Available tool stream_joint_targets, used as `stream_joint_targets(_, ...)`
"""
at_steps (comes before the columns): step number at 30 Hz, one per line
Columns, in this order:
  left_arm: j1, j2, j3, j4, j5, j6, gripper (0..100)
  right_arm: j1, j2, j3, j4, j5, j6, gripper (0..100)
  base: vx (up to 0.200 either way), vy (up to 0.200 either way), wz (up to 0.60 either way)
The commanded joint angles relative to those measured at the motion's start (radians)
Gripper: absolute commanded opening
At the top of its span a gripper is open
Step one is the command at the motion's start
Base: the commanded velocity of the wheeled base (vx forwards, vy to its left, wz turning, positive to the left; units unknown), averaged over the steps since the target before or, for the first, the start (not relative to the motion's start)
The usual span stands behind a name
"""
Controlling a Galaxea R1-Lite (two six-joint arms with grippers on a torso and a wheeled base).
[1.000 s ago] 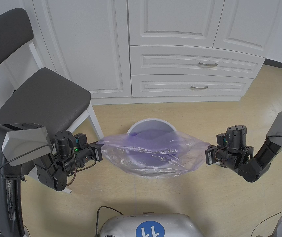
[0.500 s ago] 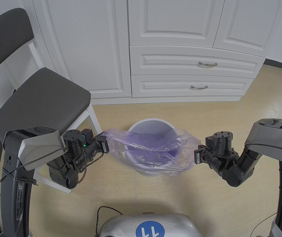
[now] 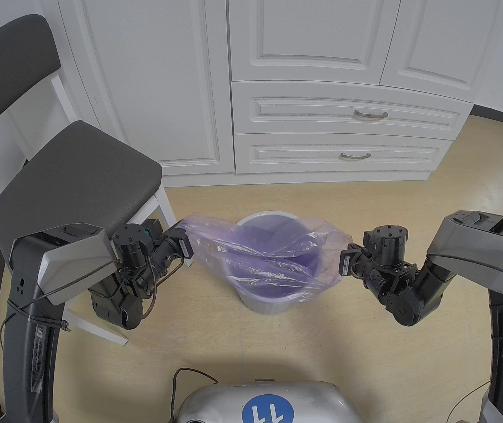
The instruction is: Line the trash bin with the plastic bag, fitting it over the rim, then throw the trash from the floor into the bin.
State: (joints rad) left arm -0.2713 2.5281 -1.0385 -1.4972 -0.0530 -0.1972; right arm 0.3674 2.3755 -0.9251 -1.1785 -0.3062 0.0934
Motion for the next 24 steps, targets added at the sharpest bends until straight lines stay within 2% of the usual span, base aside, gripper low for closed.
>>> stream_joint_targets(1,-0.009,0.018,0.066,0.014,-0.018,0.005,0,0.001,0.007,0.052,0.039,0.001,-0.023,0,0.000,0.000,0.00)
stream_joint_targets(3,-0.016,0.014,0.086,0.029,-0.041,0.010,0,-0.004,0.001,0.066,0.073,0.001,-0.047,0,0.000,0.000,0.00)
stream_joint_targets(11,-0.011,0.006,0.095,0.040,-0.048,0.010,0,-0.010,-0.006,0.080,0.091,0.004,-0.058,0,0.000,0.000,0.00)
stream_joint_targets(12,-0.013,0.005,0.097,0.038,-0.048,0.010,0,-0.010,-0.010,0.091,0.089,0.004,-0.067,100,0.000,0.000,0.00)
stream_joint_targets(19,-0.016,-0.035,0.123,0.034,-0.047,0.013,0,-0.005,-0.165,0.210,0.083,0.041,-0.093,100,0.000,0.000,0.00)
stream_joint_targets(21,-0.016,-0.058,0.135,0.034,-0.048,0.027,0,-0.005,-0.262,0.258,0.092,0.110,-0.132,100,0.000,0.000,0.00)
stream_joint_targets(24,-0.017,-0.066,0.156,0.023,-0.047,0.070,0,0.005,-0.346,0.278,0.115,0.131,-0.204,100,0.000,0.000,0.00)
